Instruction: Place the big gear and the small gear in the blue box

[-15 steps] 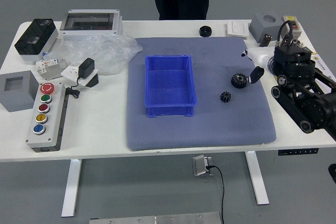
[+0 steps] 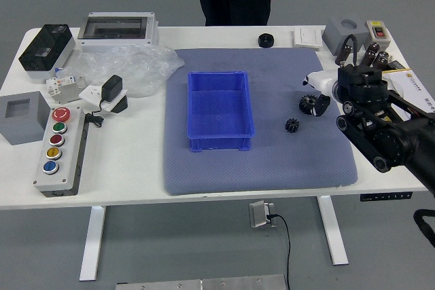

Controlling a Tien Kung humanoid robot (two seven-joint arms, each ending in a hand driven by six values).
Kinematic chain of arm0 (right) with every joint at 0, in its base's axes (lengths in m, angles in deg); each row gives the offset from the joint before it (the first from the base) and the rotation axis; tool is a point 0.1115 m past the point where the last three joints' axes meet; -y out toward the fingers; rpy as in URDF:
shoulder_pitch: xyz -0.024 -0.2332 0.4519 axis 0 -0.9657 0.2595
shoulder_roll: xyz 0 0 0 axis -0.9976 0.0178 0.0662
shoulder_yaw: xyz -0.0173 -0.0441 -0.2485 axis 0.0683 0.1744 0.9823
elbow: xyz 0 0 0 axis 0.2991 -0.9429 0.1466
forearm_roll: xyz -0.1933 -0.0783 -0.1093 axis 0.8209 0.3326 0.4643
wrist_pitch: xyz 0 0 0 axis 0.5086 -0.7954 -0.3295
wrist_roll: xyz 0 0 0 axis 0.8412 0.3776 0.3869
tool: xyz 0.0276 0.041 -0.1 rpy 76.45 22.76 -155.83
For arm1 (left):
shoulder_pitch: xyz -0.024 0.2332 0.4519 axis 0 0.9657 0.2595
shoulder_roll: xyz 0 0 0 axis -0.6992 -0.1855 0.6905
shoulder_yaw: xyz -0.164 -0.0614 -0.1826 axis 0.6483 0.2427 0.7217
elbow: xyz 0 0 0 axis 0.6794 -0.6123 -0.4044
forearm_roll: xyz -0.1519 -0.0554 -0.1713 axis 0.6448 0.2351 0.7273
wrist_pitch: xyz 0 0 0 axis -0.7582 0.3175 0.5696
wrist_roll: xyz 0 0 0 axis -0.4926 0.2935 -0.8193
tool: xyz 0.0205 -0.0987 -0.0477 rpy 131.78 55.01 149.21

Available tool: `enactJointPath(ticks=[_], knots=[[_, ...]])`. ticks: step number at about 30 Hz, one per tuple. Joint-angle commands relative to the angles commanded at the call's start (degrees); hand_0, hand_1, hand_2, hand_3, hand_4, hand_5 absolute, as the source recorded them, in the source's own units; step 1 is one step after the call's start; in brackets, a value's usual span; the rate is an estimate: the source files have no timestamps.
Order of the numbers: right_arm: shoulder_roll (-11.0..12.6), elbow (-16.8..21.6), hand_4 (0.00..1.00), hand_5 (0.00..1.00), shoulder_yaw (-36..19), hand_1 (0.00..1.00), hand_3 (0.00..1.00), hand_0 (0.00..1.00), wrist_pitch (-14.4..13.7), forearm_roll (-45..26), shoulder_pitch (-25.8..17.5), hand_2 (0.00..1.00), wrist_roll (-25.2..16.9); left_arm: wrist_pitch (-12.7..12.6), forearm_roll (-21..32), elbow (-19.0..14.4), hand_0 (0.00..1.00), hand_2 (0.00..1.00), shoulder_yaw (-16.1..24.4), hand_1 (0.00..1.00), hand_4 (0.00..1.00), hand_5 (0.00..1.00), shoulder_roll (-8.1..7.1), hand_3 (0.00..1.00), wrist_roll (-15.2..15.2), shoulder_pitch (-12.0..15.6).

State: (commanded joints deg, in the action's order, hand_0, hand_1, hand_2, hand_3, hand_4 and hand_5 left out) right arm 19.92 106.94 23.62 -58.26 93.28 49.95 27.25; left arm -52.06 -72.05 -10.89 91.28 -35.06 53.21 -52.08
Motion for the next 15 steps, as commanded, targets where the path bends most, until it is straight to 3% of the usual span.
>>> enactJointPath(ticks=[15], knots=[[-1.7, -6.2, 0.655, 0.087, 2.2, 0.786, 0.878, 0.843, -4.5, -0.1, 1.5, 0.869, -3.0, 0.1, -0.2, 0.0, 0.822, 0.829, -0.3, 0.828, 0.537, 0.119, -0.04, 0.82, 0.0, 0.0]])
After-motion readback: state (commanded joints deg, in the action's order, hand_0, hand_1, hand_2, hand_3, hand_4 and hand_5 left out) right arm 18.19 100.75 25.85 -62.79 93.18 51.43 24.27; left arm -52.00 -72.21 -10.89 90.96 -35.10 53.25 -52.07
